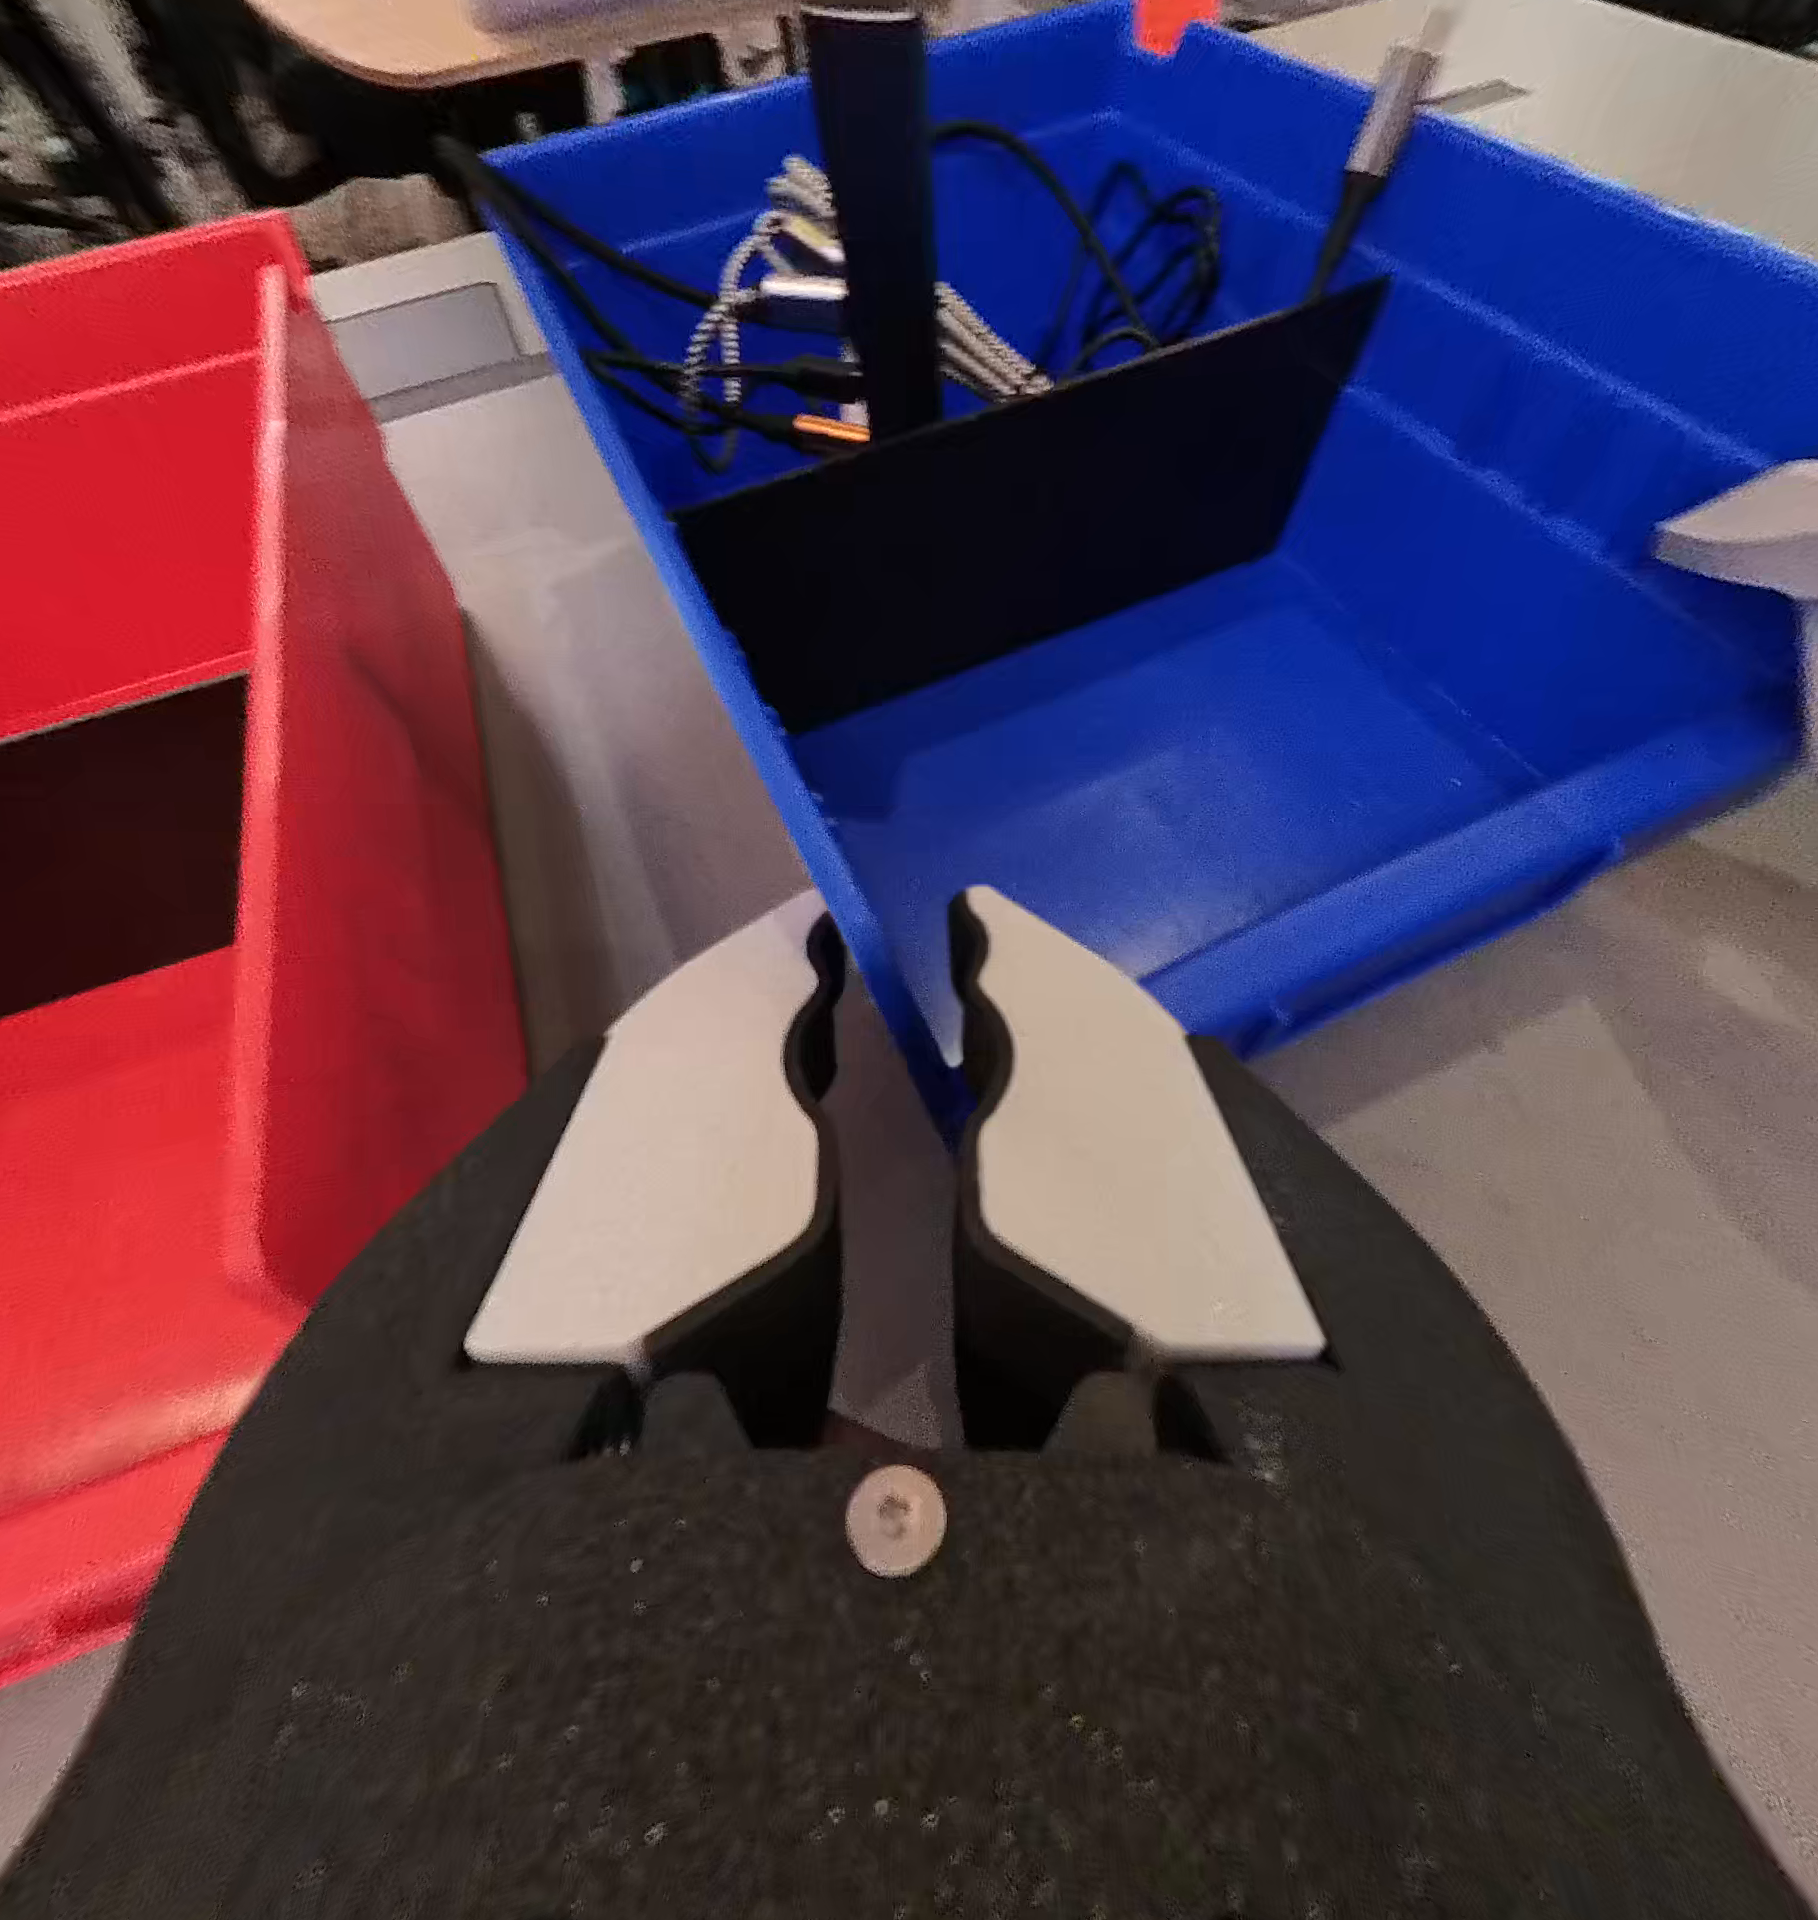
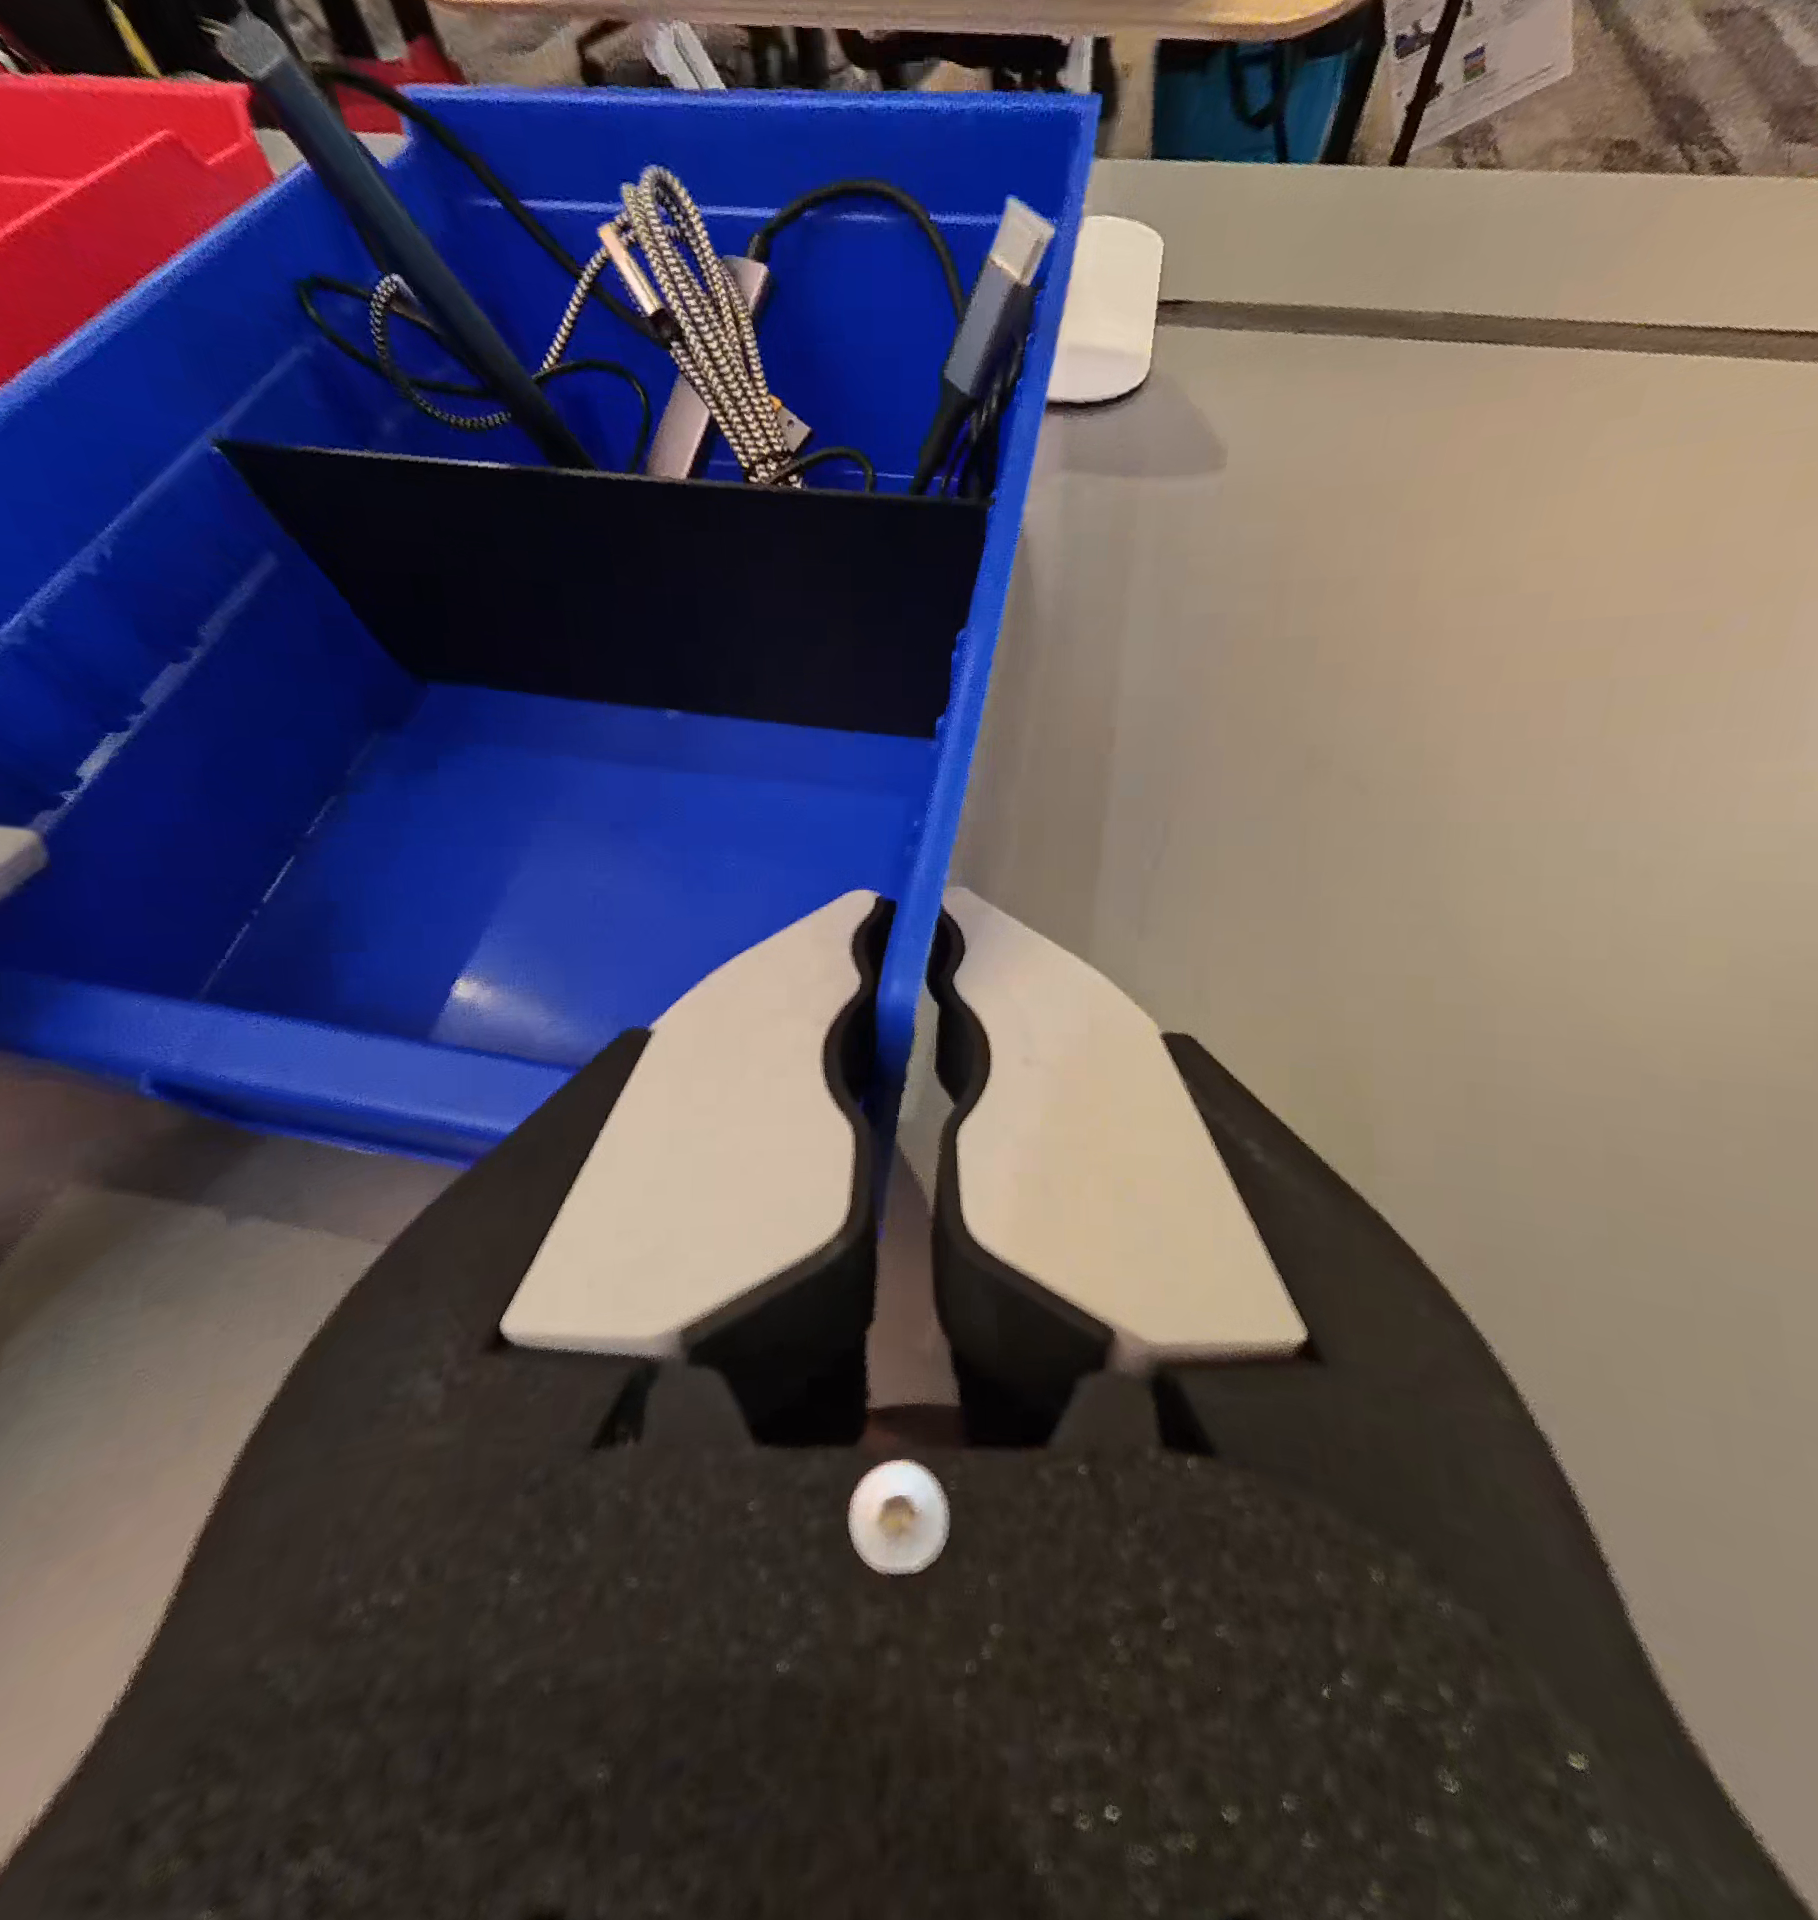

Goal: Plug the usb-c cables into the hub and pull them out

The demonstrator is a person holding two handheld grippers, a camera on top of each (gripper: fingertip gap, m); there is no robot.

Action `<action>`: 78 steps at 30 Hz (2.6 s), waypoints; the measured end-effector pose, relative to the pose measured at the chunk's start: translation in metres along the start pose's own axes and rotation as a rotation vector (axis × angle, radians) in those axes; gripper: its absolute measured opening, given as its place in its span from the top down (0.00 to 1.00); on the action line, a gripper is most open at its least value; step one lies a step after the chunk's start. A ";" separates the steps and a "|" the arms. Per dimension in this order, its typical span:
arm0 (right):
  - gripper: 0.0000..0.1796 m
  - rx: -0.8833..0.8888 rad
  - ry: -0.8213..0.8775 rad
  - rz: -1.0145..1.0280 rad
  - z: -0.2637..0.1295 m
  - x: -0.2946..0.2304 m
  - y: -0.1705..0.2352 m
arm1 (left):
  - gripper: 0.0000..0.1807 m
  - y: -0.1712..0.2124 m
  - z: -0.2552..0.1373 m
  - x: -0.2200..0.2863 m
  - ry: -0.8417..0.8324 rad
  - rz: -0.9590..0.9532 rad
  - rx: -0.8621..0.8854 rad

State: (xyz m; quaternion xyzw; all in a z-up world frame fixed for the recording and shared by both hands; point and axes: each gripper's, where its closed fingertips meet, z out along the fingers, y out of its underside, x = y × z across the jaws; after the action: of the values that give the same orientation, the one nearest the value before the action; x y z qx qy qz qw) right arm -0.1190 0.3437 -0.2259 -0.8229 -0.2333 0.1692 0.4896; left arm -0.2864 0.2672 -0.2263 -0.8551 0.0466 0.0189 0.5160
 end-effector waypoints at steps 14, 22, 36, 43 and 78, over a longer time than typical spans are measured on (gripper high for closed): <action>0.84 0.135 -0.181 -0.442 -0.064 -0.117 0.009 | 0.73 0.057 -0.123 -0.244 -0.298 -0.304 0.129; 0.82 -0.082 -0.661 -0.472 -0.094 -0.280 0.100 | 0.99 0.059 -0.091 -0.260 -0.271 -0.314 0.095; 0.90 -0.060 -0.331 -0.232 -0.016 -0.267 0.027 | 0.97 0.108 -0.194 -0.175 -0.348 -0.322 -0.030; 0.97 0.039 -0.306 -0.246 -0.067 -0.263 -0.005 | 0.98 0.065 -0.256 -0.148 -0.502 -0.199 0.144; 0.97 -0.001 0.291 0.133 -0.085 0.317 0.021 | 0.96 -0.108 0.103 0.283 0.006 -0.086 0.142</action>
State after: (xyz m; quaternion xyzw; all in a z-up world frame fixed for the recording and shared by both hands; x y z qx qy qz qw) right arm 0.1933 0.4478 -0.2206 -0.8527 -0.1049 0.0799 0.5054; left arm 0.0075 0.3915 -0.2016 -0.8175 0.0127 -0.0092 0.5757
